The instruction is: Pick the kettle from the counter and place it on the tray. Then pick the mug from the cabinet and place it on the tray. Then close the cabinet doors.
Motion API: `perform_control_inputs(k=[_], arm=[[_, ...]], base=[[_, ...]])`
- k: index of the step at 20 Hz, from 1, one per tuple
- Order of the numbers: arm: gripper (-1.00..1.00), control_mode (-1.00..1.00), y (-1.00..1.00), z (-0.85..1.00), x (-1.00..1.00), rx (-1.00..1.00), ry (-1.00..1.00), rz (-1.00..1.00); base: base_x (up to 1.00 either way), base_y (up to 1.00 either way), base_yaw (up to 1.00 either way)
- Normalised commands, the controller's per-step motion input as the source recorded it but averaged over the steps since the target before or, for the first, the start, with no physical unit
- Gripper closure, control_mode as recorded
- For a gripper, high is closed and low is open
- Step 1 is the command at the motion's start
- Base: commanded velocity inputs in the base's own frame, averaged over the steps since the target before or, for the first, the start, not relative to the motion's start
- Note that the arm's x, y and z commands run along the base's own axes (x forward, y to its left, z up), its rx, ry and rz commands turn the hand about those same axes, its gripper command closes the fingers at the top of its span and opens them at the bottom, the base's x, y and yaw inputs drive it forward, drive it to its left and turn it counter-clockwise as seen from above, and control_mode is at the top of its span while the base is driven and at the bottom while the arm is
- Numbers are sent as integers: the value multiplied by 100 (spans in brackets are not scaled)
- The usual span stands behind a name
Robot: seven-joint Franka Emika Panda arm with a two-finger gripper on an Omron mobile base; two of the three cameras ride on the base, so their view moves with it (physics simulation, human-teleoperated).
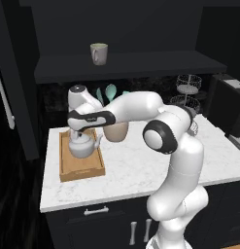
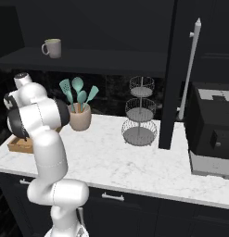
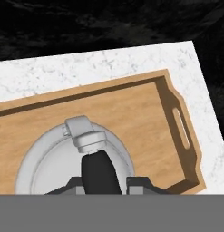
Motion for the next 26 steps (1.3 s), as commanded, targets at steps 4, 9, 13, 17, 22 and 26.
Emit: perform_control_inputs(k=[4,9,13,17,22,26], arm=[[100,-100,0,-11,0,0,-8,0],[-100,-100,0,-21,0,0,-9,0],[-100,-100,0,-16,-2,0,-2,0],[-100,-100,0,-6,-13,0,0,0],[-100,-100,0,0,-30,0,0,0],[-100,-100,-7,0,-32,1,-10,0]], base=[[0,0,0],[0,0,0],[0,0,0],[0,0,0],[0,0,0],[0,0,0]])
